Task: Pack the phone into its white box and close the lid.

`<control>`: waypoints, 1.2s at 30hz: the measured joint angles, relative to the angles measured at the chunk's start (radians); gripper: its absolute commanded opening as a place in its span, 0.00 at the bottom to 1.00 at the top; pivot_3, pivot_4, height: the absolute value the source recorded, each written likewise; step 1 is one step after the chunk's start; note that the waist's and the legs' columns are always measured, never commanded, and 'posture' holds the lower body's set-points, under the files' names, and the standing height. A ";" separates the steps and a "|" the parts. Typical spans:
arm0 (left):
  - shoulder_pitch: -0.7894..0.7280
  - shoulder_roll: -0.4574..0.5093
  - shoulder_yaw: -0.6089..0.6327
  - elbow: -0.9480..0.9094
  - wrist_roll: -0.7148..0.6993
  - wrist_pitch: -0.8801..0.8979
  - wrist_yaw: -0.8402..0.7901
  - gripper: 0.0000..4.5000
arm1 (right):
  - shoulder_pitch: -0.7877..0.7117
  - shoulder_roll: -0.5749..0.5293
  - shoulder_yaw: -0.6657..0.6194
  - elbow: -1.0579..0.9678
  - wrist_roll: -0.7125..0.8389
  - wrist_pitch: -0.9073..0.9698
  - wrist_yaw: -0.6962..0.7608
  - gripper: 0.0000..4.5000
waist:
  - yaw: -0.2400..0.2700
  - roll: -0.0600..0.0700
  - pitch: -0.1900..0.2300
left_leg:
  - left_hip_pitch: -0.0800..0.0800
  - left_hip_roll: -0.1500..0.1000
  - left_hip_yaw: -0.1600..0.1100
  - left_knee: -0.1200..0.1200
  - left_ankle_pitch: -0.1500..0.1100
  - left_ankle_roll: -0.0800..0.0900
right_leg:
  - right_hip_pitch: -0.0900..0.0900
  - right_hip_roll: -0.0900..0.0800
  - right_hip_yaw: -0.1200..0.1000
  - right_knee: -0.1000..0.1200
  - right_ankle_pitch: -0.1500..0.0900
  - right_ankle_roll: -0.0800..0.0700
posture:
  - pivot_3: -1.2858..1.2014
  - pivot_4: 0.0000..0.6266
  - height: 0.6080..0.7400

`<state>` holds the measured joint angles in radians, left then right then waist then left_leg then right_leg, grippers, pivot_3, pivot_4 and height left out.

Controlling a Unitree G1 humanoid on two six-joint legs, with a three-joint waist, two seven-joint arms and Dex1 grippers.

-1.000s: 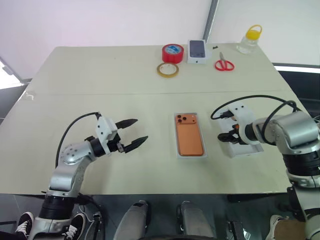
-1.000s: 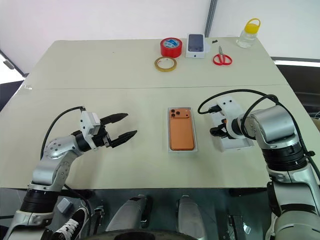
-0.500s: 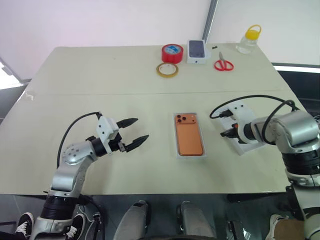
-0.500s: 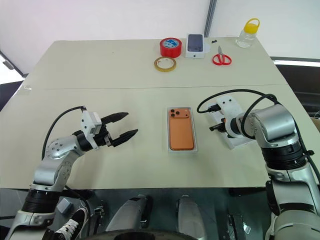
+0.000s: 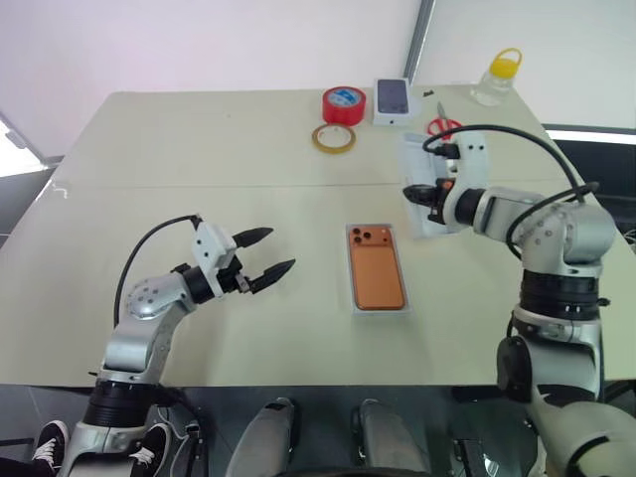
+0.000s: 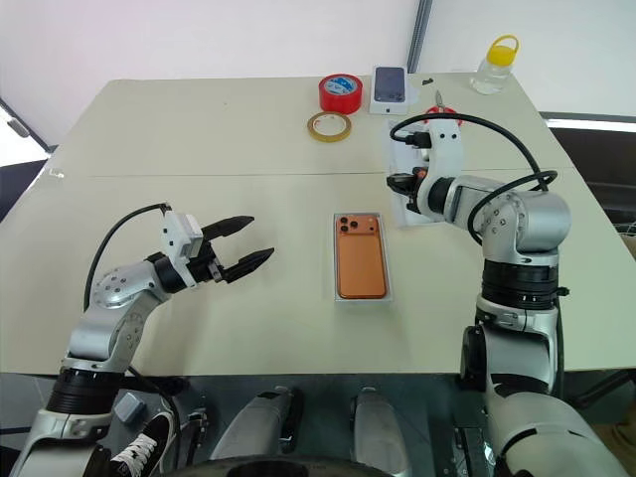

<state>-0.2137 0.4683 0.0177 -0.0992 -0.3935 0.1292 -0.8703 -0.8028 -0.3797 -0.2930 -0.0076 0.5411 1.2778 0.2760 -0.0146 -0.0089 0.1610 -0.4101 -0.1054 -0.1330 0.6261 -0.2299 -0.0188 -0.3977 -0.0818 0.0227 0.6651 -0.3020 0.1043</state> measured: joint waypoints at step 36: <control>0.011 -0.060 0.009 -0.117 -0.109 0.198 0.085 0.11 | 0.408 0.077 0.276 -0.176 1.399 -0.201 -0.763 0.00 | -0.012 0.003 0.002 | 0.001 0.001 0.001 -0.003 0.001 0.000 | -0.001 0.000 0.001 0.000 0.000 0.000 | 0.52 0.24 1.00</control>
<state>-0.2031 0.4086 0.0270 -0.2161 -0.5026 0.3268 -0.7854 -0.3945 -0.3024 -0.0167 -0.1832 1.9399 1.0769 -0.4867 -0.0270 -0.0062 0.1627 -0.4096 -0.1047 -0.1324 0.6233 -0.2291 -0.0193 -0.3991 -0.0815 0.0242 0.6653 -0.3020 0.1039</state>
